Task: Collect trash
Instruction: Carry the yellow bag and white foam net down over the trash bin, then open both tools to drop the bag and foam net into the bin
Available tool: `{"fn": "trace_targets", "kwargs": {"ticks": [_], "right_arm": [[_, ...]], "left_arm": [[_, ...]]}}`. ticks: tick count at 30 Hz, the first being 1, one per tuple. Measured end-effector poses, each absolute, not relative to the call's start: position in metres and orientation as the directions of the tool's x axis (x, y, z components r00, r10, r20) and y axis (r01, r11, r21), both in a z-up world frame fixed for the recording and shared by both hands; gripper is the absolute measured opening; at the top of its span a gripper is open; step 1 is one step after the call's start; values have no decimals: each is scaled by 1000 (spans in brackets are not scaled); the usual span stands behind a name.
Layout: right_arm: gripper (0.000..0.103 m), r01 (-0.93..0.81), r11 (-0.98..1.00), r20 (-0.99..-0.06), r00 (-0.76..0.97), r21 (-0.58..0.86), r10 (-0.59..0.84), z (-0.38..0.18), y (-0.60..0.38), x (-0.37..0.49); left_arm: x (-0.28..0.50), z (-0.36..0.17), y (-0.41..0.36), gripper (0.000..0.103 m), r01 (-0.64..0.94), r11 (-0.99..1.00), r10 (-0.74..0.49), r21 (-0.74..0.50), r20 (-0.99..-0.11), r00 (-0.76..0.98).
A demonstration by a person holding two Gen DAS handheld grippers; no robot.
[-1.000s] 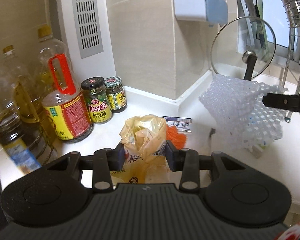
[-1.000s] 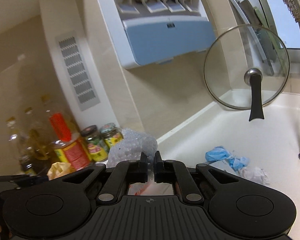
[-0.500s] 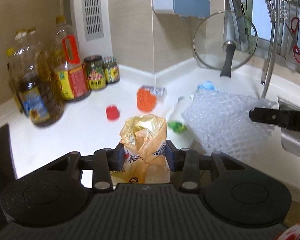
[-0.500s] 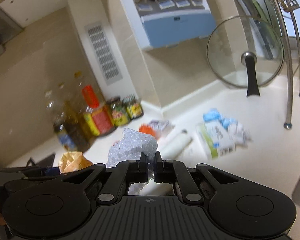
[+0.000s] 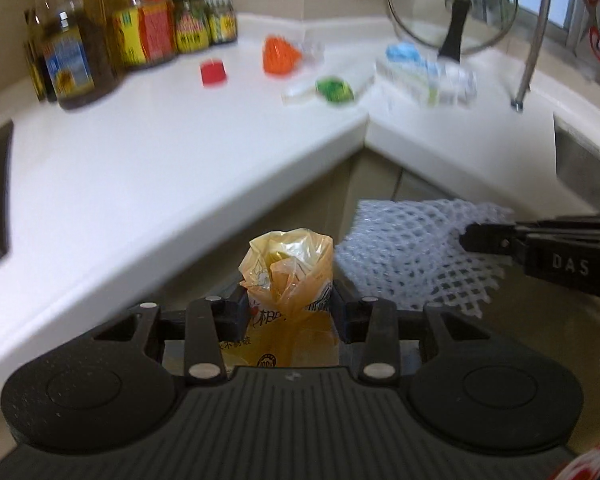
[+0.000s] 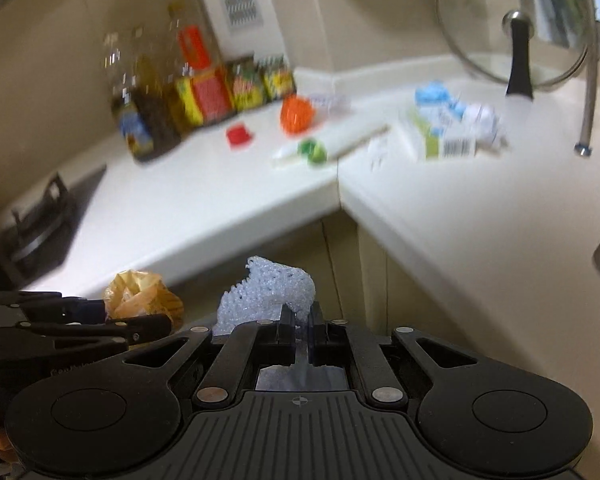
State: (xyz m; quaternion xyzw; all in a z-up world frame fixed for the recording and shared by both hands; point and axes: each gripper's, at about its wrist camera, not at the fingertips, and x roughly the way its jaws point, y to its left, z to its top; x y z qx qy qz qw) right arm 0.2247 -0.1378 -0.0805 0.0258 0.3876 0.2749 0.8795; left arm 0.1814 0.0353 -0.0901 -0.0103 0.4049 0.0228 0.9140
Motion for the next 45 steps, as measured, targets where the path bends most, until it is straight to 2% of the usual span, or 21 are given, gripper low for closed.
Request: {"fn": "trace_targets", "kwargs": {"ticks": [12, 24, 33, 38, 41, 45], "right_arm": [[6, -545, 825, -828, 388, 147, 404, -189, -107, 238], [6, -545, 819, -886, 273, 179, 375, -283, -100, 278], [6, -549, 817, -898, 252, 174, 360, -317, -97, 288], [6, -530, 831, -898, 266, 167, 350, -320, -99, 290], [6, -526, 832, -900, 255, 177, 353, -321, -99, 292], [6, -508, 838, -910, 223, 198, 350, -327, -97, 295]], "left_arm": [[198, -200, 36, 37, -16, 997, -51, -70, -851, 523], [233, -298, 43, 38, -27, 997, -52, -69, -913, 405], [251, -328, 40, 39, -22, 997, -65, -78, -929, 364], [256, -334, 38, 44, -14, 995, -85, -98, -923, 375], [260, -338, 36, 56, -15, 995, -88, -101, -920, 381], [260, -341, 39, 63, -25, 994, -88, -104, -925, 369]]}}
